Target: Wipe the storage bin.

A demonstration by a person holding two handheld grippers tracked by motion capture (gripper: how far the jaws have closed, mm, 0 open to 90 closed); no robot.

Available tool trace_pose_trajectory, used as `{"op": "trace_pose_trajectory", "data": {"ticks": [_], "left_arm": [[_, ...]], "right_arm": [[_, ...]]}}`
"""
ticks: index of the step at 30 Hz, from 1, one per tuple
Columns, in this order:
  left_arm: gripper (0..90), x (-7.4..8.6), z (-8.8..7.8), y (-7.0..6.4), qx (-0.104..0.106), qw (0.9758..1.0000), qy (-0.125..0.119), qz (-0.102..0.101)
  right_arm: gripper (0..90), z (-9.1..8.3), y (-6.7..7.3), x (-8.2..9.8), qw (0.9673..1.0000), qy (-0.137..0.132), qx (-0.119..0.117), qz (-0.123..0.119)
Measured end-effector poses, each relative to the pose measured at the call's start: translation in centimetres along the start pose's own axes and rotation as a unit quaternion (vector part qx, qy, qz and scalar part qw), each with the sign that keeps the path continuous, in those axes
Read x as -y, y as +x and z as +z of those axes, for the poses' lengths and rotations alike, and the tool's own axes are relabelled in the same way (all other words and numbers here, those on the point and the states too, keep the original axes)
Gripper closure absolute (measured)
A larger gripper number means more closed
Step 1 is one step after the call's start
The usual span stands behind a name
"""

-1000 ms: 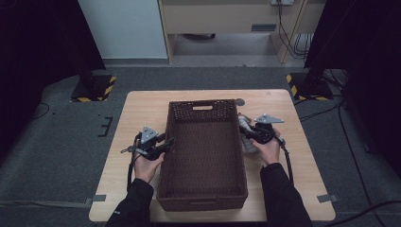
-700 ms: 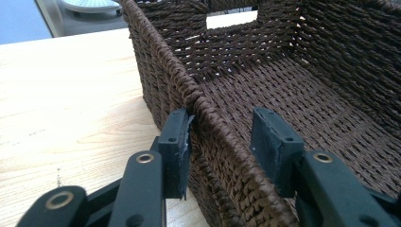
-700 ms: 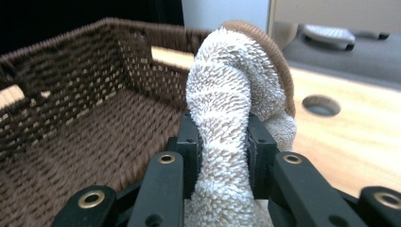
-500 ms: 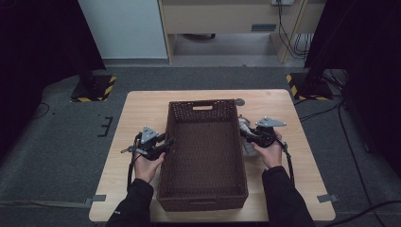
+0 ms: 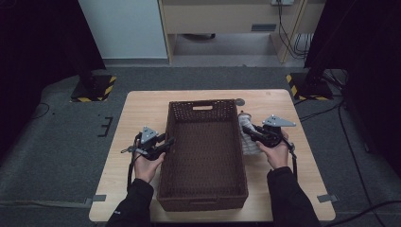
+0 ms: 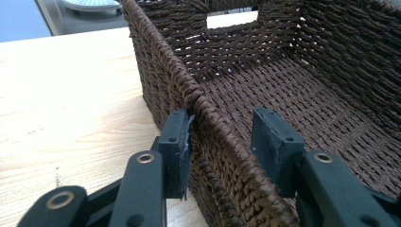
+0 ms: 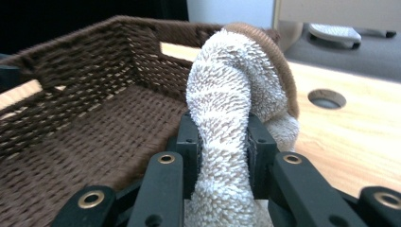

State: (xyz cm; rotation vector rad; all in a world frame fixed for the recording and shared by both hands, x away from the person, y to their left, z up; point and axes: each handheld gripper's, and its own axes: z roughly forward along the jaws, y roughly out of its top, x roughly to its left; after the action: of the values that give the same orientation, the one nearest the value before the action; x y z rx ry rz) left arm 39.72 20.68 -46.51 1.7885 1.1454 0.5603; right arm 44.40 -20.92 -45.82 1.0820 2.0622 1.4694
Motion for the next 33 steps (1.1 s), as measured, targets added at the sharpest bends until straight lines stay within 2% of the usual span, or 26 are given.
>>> {"op": "trace_pose_trajectory", "data": {"ticks": [2, 6, 12, 14, 17, 20, 23, 26, 30, 33], "left_arm": [[57.0, 0.0, 0.0, 0.0, -0.001, 1.0, 0.0, 0.0], [57.0, 0.0, 0.0, 0.0, 0.001, 1.0, 0.0, -0.001], [57.1, 0.0, 0.0, 0.0, 0.0, 1.0, 0.0, -0.002], [57.2, 0.0, 0.0, 0.0, 0.0, 1.0, 0.0, -0.002], [57.3, 0.0, 0.0, 0.0, 0.0, 1.0, 0.0, -0.003], [57.4, 0.0, 0.0, 0.0, -0.001, 1.0, 0.0, -0.003], [57.5, 0.0, 0.0, 0.0, -0.001, 1.0, 0.0, -0.003], [57.6, 0.0, 0.0, 0.0, -0.002, 1.0, 0.0, -0.003], [57.6, 0.0, 0.0, 0.0, -0.002, 1.0, 0.0, -0.004], [57.7, 0.0, 0.0, 0.0, -0.002, 1.0, 0.0, -0.005]], "right_arm": [[73.2, 0.0, 0.3, 0.1, 1.0, 0.007, 0.0, -0.006], [73.2, 0.9, 0.4, 1.6, 0.9995, 0.03, 0.0, -0.011], [73.1, 2.8, 0.2, 4.4, 0.9956, 0.093, 0.01, -0.005], [73.0, 2.9, 0.1, 4.6, 0.9955, 0.094, 0.01, -0.004], [73.0, 2.1, 0.3, 3.7, 0.9958, 0.09, 0.013, -0.011], [73.1, 0.5, 0.2, 2.3, 0.9987, 0.051, 0.003, -0.006], [73.1, -1.1, 0.6, 1.0, 0.9998, 0.016, -0.009, -0.01], [73.1, -1.7, 1.3, 0.8, 0.9994, 0.015, -0.015, -0.028], [73.1, -1.3, 1.5, 1.8, 0.999, 0.03, -0.019, -0.028], [73.1, -0.5, 1.3, 3.2, 0.9977, 0.06, -0.017, -0.024]]}}
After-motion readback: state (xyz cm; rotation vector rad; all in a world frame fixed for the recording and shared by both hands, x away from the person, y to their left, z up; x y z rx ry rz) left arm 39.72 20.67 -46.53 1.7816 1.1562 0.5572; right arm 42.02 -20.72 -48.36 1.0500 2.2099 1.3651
